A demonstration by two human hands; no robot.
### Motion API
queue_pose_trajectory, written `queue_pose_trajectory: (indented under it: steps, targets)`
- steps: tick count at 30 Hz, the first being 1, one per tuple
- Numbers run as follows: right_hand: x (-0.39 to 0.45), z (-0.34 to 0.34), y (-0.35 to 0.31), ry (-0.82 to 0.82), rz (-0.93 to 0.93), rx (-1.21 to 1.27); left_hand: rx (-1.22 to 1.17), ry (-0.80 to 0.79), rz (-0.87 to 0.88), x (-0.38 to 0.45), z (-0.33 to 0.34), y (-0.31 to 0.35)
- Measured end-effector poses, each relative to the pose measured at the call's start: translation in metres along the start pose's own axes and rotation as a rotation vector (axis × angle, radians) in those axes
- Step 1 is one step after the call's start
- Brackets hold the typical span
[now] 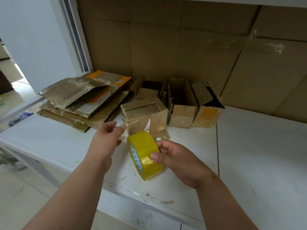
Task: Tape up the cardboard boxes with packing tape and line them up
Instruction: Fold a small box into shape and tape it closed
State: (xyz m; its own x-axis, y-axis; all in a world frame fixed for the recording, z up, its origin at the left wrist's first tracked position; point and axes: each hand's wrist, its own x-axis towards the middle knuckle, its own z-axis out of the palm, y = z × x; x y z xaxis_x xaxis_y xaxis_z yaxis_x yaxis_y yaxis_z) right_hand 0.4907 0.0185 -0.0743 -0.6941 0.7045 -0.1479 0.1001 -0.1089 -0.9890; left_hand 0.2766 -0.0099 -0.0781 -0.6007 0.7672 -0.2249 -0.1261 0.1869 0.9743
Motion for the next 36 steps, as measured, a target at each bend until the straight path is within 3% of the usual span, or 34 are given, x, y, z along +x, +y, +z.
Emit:
queue_pose_trajectory:
  steps: [2, 4, 8, 13, 18, 24, 31, 36]
  targets:
    - [-0.004, -0.008, -0.001, -0.002, 0.003, 0.020, -0.087, -0.062, -0.096, -0.007, 0.000, -0.003]
    - [-0.004, -0.017, -0.003, 0.130, 0.004, 0.030, -0.081, -0.125, -0.144, -0.014, 0.002, -0.005]
    - [0.015, -0.033, 0.007, 0.523, 0.109, -0.470, -0.138, -0.190, -0.195, -0.023, 0.007, -0.008]
    - [0.028, -0.029, 0.023, 0.464, 0.257, -1.069, -0.179, -0.242, -0.210, -0.028, 0.009, -0.009]
    - [0.027, -0.031, 0.014, 0.430, 0.276, -1.244, -0.247, -0.238, -0.234, -0.029, 0.008, -0.007]
    - [0.018, -0.037, -0.013, 0.534, 0.117, -0.874, -0.298, -0.201, -0.263, -0.026, 0.008, -0.005]
    - [0.016, -0.033, -0.034, 0.434, -0.011, -0.133, -0.311, -0.194, -0.271, -0.027, 0.010, -0.003]
    - [0.024, -0.029, -0.033, 0.397, -0.105, -0.133, -0.334, -0.193, -0.265, -0.028, 0.009, -0.006]
